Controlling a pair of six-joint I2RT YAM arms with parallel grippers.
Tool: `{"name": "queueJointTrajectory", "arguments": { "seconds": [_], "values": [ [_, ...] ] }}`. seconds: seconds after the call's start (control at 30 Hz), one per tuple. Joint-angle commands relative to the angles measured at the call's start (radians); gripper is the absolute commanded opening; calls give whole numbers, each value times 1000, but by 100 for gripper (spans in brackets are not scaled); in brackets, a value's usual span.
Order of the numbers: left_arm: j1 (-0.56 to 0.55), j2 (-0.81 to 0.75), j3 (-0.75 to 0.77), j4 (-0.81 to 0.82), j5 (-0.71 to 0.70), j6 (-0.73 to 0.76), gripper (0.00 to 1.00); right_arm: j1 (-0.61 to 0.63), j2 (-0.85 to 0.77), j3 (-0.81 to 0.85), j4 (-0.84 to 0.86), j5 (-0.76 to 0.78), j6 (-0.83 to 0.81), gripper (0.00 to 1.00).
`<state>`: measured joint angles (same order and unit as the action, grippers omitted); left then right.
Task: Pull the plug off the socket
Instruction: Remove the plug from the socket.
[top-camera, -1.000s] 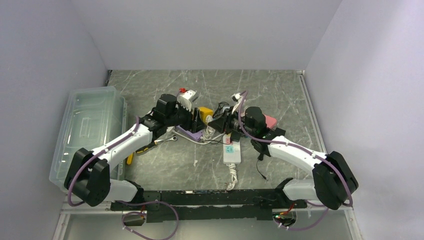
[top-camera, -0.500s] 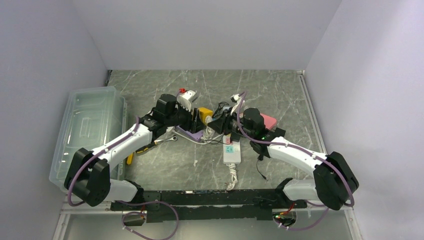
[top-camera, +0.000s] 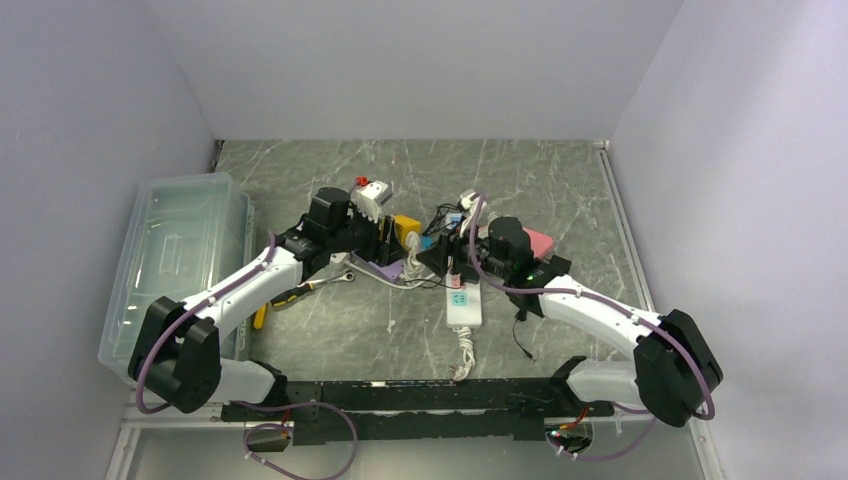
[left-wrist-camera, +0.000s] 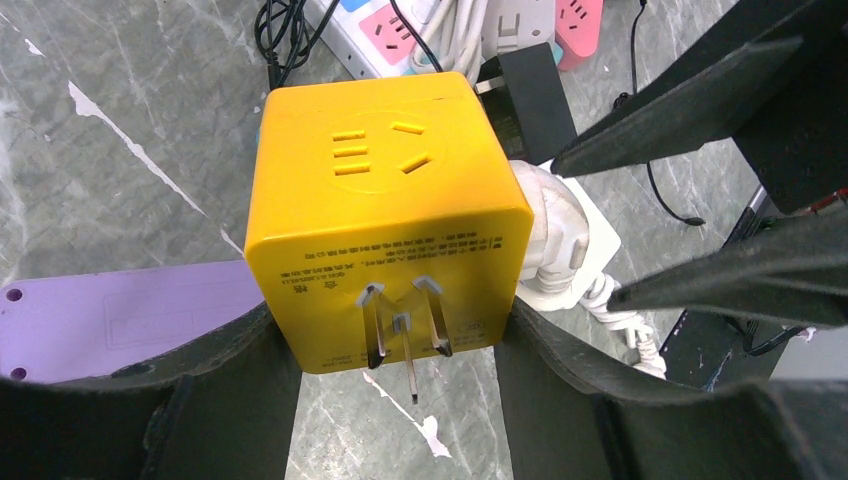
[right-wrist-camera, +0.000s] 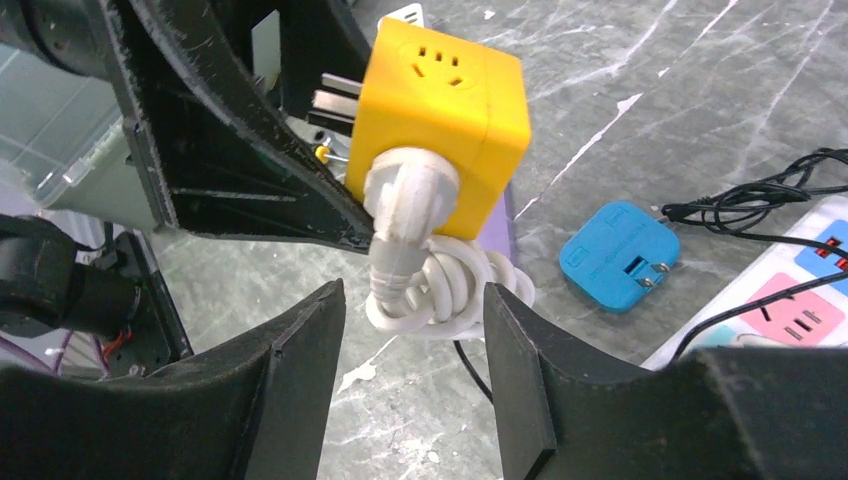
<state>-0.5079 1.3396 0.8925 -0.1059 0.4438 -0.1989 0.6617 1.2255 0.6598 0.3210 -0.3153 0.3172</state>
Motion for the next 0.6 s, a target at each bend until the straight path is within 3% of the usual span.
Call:
{"name": "queueJointTrajectory", "arguments": {
  "seconds": [0.0,0.57],
  "values": [
    [4,-37,38,43,32,4,0,40,-1,44,22,35,-53,56],
    [3,-51,35,46,75,14,0,84,112,95,7,155,-80,45]
  ]
}}
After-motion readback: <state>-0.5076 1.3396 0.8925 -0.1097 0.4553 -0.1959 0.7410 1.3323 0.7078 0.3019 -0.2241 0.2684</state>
